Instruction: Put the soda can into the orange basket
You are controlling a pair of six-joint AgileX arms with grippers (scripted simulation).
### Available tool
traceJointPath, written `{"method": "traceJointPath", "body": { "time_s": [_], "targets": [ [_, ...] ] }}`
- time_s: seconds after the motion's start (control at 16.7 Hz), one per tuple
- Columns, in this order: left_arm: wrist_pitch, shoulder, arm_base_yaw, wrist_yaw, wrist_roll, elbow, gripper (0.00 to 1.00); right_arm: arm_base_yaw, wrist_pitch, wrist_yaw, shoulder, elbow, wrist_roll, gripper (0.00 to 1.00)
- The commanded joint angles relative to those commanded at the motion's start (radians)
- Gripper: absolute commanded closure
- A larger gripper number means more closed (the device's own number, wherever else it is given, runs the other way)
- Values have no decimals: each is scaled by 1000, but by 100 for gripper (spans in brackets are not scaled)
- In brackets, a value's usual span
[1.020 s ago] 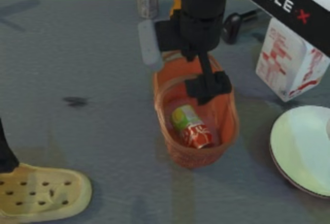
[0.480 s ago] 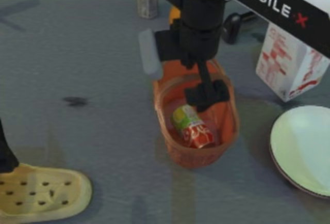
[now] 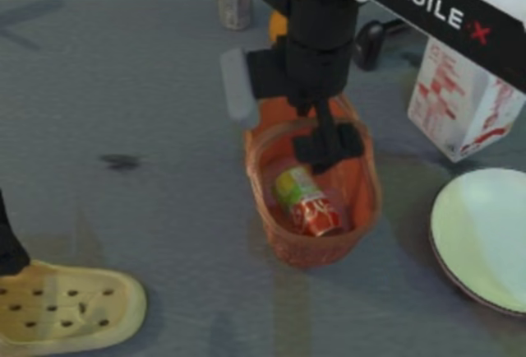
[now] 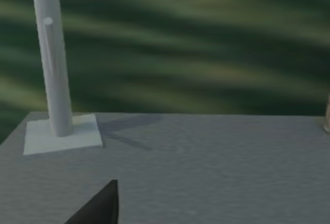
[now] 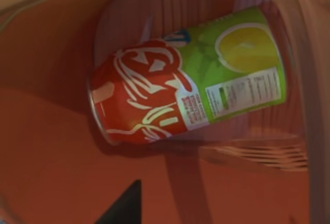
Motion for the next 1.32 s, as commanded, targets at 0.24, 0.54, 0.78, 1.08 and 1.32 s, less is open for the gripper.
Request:
{"method": "traceJointPath", "body": {
  "time_s": [0.24, 0.54, 0.78, 1.08, 1.32],
  "targets": [
    [0, 0, 0, 0, 0, 0, 0, 0, 0, 0, 0, 0, 0, 60],
    [0, 0, 0, 0, 0, 0, 0, 0, 0, 0, 0, 0, 0, 98],
    [0, 0, 0, 0, 0, 0, 0, 0, 0, 0, 0, 0, 0, 100],
    [0, 0, 0, 0, 0, 0, 0, 0, 0, 0, 0, 0, 0, 100],
    [0, 0, 0, 0, 0, 0, 0, 0, 0, 0, 0, 0, 0, 100]
  ]
}}
